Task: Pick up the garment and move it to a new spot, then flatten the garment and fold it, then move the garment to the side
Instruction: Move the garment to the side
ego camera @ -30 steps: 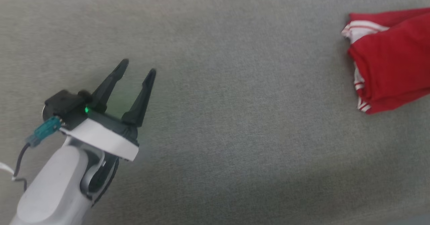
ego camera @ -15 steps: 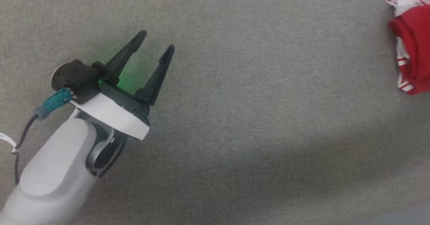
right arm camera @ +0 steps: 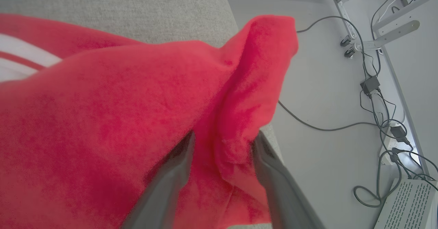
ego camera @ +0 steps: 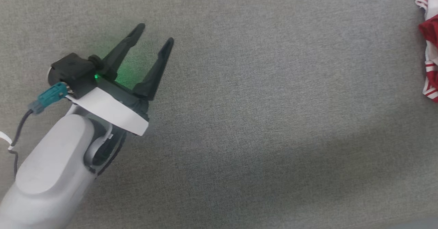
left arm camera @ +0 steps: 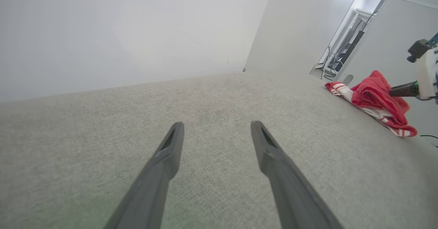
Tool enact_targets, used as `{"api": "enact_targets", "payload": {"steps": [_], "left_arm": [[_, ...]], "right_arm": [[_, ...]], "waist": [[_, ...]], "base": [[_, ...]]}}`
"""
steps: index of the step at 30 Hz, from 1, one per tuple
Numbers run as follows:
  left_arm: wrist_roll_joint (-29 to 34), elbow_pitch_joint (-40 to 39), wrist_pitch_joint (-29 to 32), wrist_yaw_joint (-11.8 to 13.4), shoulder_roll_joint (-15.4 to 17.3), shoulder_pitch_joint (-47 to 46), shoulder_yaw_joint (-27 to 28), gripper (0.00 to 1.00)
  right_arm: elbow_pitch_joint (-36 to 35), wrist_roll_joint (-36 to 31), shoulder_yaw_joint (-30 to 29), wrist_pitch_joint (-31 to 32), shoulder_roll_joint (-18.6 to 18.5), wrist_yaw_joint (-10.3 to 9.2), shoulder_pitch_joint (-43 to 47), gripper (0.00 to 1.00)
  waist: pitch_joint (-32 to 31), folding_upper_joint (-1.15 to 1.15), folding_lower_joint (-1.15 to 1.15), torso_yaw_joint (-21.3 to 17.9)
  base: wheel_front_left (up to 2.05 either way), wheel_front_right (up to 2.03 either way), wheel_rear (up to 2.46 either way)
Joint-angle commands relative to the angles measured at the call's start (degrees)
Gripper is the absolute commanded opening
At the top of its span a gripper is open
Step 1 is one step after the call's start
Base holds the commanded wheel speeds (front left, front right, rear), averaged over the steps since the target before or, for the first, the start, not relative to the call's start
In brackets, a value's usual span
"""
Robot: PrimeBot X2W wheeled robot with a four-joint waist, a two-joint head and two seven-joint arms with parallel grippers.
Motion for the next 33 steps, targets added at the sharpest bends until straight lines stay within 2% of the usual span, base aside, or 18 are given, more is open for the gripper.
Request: {"api": "enact_targets", "payload": {"steps": [1, 9, 13, 21, 33], "left_arm": [[-0.2, 0.1, -0.2, -0.1, 0.5, 0.9, 0.6, 1.0], [-0.8, -0.4, -0.2, -0.1, 0.4, 4.5, 4.8, 1.0], [-1.1, 0.8, -0.2, -0.1, 0.2, 7.4, 7.8, 1.0], [-1.1, 1.6, -0.2, -0.1, -1.7, 12.2, 12.5, 1.0], [4.1, 1.0, -0.2, 0.1, -4.3, 23.1, 23.1, 1.0]], "right_arm": [[0.4, -0.5, 0.1, 0.0, 0.2, -0.06, -1.0, 1.0], [0.2, 0.3, 0.8, -1.0, 1.1, -0.06, -1.6, 1.0], [-1.5, 1.6, 1.8, -2.7, 2.8, -0.06, -0.1, 1.0], [-7.5, 5.9, 5.5, -6.4, 5.3, -0.06, 4.2, 1.0], [-17.1, 10.0, 11.2, -15.9, 8.9, -0.06, 14.5, 1.0]], "waist": [[-0.7, 0.0, 0.0, -0.1], [-4.0, 0.0, 0.0, -0.6], [-6.6, 0.0, 0.0, -0.6], [-13.1, 0.0, 0.0, 1.1], [-23.0, 0.0, 0.0, 4.3]], "base": [[0.0, 0.0, 0.0], [0.0, 0.0, 0.0], [0.0, 0.0, 0.0], [0.0, 0.0, 0.0], [0.0, 0.0, 0.0]]}}
